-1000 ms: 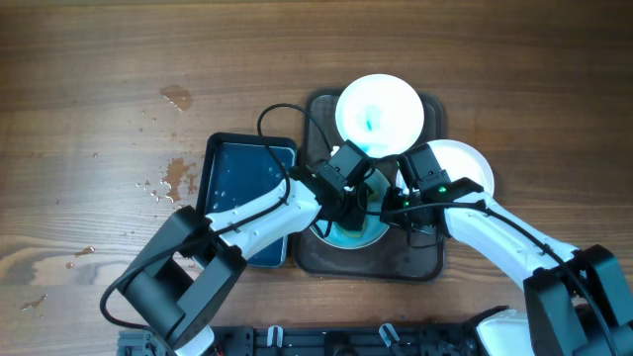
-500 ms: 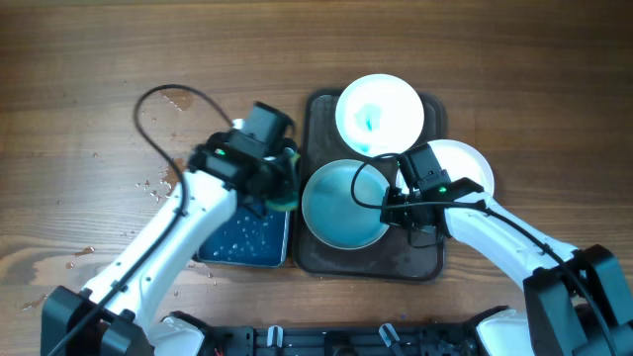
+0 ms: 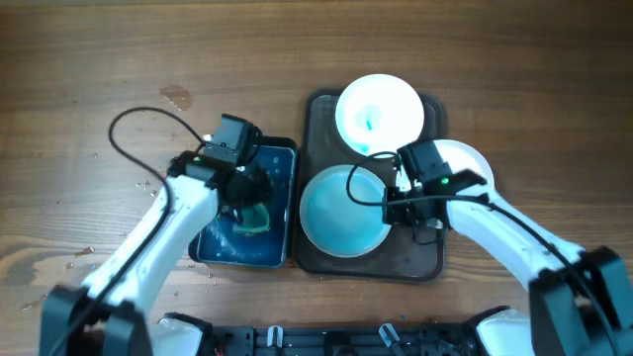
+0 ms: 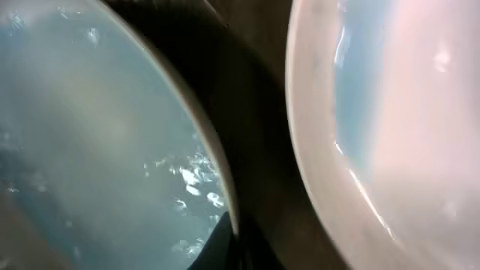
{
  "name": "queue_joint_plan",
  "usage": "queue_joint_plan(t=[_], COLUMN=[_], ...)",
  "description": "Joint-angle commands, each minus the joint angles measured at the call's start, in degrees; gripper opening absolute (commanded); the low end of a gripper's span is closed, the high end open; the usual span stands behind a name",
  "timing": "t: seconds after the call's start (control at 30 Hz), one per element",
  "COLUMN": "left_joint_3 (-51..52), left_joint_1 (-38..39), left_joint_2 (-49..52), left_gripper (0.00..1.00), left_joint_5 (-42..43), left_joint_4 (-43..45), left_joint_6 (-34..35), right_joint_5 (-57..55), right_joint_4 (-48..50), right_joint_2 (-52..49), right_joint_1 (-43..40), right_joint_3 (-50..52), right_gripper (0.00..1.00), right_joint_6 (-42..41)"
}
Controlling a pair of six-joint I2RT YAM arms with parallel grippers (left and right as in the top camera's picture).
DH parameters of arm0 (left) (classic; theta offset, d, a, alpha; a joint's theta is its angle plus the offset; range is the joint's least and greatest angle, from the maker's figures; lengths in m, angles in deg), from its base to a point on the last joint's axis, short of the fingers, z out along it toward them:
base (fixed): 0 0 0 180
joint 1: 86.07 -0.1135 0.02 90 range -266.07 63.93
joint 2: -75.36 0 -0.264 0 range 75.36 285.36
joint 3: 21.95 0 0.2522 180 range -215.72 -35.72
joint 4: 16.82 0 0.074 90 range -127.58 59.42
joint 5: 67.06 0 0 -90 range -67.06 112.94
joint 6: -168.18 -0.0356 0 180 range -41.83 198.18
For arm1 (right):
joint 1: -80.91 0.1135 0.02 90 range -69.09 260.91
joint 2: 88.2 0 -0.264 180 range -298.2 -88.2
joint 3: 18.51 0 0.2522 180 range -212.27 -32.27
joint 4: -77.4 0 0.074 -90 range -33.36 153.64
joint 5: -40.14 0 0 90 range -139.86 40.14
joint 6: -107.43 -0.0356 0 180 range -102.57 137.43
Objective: Clean dirty plates on tray and stack at the side
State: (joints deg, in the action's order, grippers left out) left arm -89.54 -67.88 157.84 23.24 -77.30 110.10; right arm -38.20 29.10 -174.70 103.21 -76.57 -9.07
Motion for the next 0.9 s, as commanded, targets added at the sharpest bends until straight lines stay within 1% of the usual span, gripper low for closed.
queue_joint_plan(t=[0.0,0.03,0.07,0.1,0.17,0.2,0.23,0.27,0.3,0.33,0.37,0.43,0.5,0.57,0.63,0.67,0.73,0.8,0.87], left_joint_3=[-1.81,-1.81,-1.81,-1.81,-1.81,-1.81,-1.81,-1.81,-1.81,-1.81,-1.81,-1.79,-1.79,-1.79,-1.79,-1.79,-1.79,-1.79,-1.79], left_joint_1=[-1.01,-1.86,-3.78,-5.66,-12.66,-15.08,-19.06,-22.82,-24.52,-25.44,-25.73,-25.73,-25.73,-25.73,-25.73,-25.73,-25.73,-25.73,-25.73], left_joint_2=[-8.15,-10.34,-13.22,-15.19,-20.39,-22.01,-24.61,-27.23,-28.70,-29.68,-30.32,-30.38,-29.79,-29.24,-28.55,-28.33,-27.82,-27.61,-27.58], left_gripper=[0.82,0.82,0.86,0.86,0.87,0.87,0.88,0.90,0.91,0.94,1.00,1.00,1.00,1.00,1.00,1.00,1.00,1.00,1.00], left_joint_5=[0.72,0.74,1.73,2.89,6.97,8.04,8.87,9.70,10.16,10.16,10.14,10.14,10.14,10.14,10.14,10.14,10.14,10.14,10.14], left_joint_4=[-1.46,-2.29,-3.23,-3.74,-4.17,-4.24,-4.57,-4.61,-4.59,-4.61,-4.61,-4.87,-5.05,-5.03,-5.03,-5.03,-5.03,-5.03,-5.03], left_joint_6=[-0.17,0.07,0.09,0.28,0.24,0.22,0.22,0.09,-0.24,-0.24,-0.24,-0.20,-0.20,-0.20,-0.20,-0.20,-0.20,-0.20,-0.20], right_joint_5=[-3.17,-3.13,-3.15,-3.15,-3.19,-3.19,-3.78,-7.19,-9.20,-10.71,-13.46,-24.63,-39.87,-49.37,-66.18,-70.90,-76.19,-79.84,-83.10], right_joint_4=[-10.19,-14.43,-17.11,-17.62,-15.50,-14.12,-12.46,-10.78,-9.07,-6.62,-3.78,0.15,3.85,6.34,11.58,14.29,20.24,25.18,28.96], right_joint_2=[5.01,4.96,4.92,4.85,4.55,4.26,3.56,2.23,1.14,-0.15,-1.27,-2.16,-2.12,-2.12,-2.12,-2.12,-2.12,-2.12,-2.12], right_joint_1=[-0.28,-0.28,0.02,0.46,2.05,2.99,4.55,7.30,9.20,11.39,14.21,20.22,27.54,32.09,38.18,39.71,42.03,43.95,45.70], right_joint_3=[-14.01,-18.23,-21.66,-23.41,-25.09,-25.16,-25.16,-25.16,-25.16,-25.16,-25.16,-25.16,-25.16,-25.16,-25.14,-25.14,-25.14,-25.14,-25.14], right_gripper=[0.04,0.04,0.04,0.04,0.04,0.04,0.04,0.04,0.05,0.04,0.04,0.05,0.04,0.04,0.04,0.04,0.04,0.04,0.04], right_joint_6=[7.23,8.37,8.92,8.94,8.85,8.50,8.33,6.95,6.36,6.38,6.40,6.60,7.87,11.32,18.95,22.40,30.86,37.16,41.05])
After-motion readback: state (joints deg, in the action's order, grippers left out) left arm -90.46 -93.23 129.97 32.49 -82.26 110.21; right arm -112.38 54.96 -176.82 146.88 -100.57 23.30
